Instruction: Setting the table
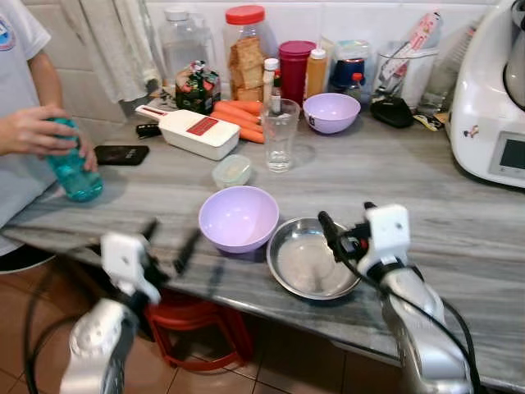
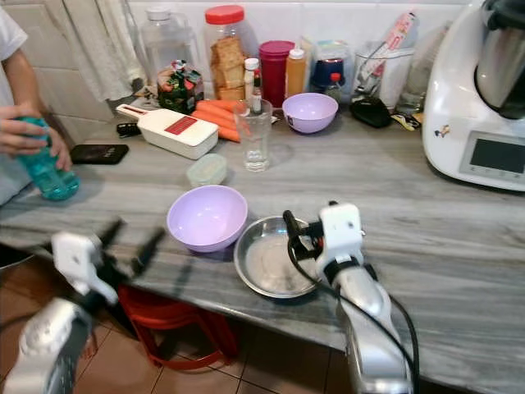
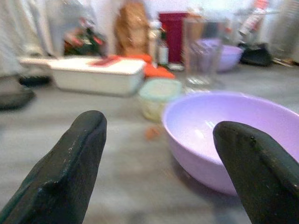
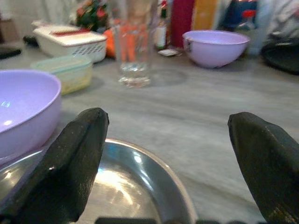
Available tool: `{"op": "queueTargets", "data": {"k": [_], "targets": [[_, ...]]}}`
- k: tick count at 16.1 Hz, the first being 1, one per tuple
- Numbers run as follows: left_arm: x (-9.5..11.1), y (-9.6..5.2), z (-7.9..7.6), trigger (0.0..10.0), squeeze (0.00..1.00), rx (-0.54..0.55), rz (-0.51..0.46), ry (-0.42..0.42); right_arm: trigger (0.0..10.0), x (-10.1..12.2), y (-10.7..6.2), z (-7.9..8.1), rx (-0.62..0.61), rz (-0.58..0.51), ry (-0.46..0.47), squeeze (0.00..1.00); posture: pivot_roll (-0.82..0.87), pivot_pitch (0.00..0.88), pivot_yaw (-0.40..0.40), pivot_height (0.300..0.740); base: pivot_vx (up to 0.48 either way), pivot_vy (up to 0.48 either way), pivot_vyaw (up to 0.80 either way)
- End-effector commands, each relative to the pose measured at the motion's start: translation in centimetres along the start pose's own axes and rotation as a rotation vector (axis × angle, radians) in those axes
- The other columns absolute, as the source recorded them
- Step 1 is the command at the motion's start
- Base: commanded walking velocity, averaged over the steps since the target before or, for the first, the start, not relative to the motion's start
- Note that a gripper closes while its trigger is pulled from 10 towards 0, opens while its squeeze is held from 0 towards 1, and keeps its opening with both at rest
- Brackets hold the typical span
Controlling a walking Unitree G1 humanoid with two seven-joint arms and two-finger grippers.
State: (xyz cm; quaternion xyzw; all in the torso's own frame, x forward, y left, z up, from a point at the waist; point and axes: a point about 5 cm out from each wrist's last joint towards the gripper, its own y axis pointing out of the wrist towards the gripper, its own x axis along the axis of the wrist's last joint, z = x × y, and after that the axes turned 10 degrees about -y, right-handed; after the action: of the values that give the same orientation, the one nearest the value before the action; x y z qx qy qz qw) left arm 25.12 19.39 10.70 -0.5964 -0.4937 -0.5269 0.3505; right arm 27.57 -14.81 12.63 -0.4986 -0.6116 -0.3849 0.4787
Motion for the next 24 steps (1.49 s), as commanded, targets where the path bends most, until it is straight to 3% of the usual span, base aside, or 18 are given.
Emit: {"op": "queueTargets", "data": {"k": [1, 4, 9, 12, 17, 24], "targets": [[0.2, 0.3, 0.1, 10.0, 0.00, 0.065, -0.010, 0.020, 10.0, 1.2, -0.6, -0.6, -0.054, -0.075, -0.001, 0.00, -0.04, 0.000, 0.102, 0.740, 0.000, 0.000, 0.00], [0.1, 1.0, 0.0, 10.0, 0.00, 0.143, -0.017, 0.067, 10.0, 1.4, -1.3, -1.0, -0.093, -0.095, -0.006, 0.00, -0.04, 0.000, 0.103, 0.740, 0.000, 0.000, 0.00], [-1.0, 1.4, -0.7, 10.0, 0.00, 0.188, 0.010, 0.041, 10.0, 0.9, -2.1, -1.6, -0.125, -0.076, 0.020, 0.00, -0.05, 0.000, 0.105, 0.740, 0.000, 0.000, -0.26], [-0.8, 2.0, -0.7, 10.0, 0.00, 0.216, 0.002, 0.056, 10.0, 1.0, -1.5, -1.4, -0.114, -0.087, 0.034, 0.00, -0.05, 0.000, 0.104, 0.740, 0.000, 0.000, -0.69], [0.3, 2.9, -0.6, 10.0, 0.00, 0.245, -0.037, 0.060, 10.0, 2.0, -0.5, -1.2, -0.109, -0.127, 0.041, 0.00, -0.04, 0.000, 0.089, 0.740, 0.000, 0.000, 0.00], [-0.1, 3.0, -1.1, 10.0, 0.00, 0.253, -0.025, 0.072, 10.0, 1.8, -0.4, -1.0, -0.123, -0.124, 0.055, 0.00, -0.05, 0.000, 0.100, 0.740, -0.070, 0.000, 0.00]]}}
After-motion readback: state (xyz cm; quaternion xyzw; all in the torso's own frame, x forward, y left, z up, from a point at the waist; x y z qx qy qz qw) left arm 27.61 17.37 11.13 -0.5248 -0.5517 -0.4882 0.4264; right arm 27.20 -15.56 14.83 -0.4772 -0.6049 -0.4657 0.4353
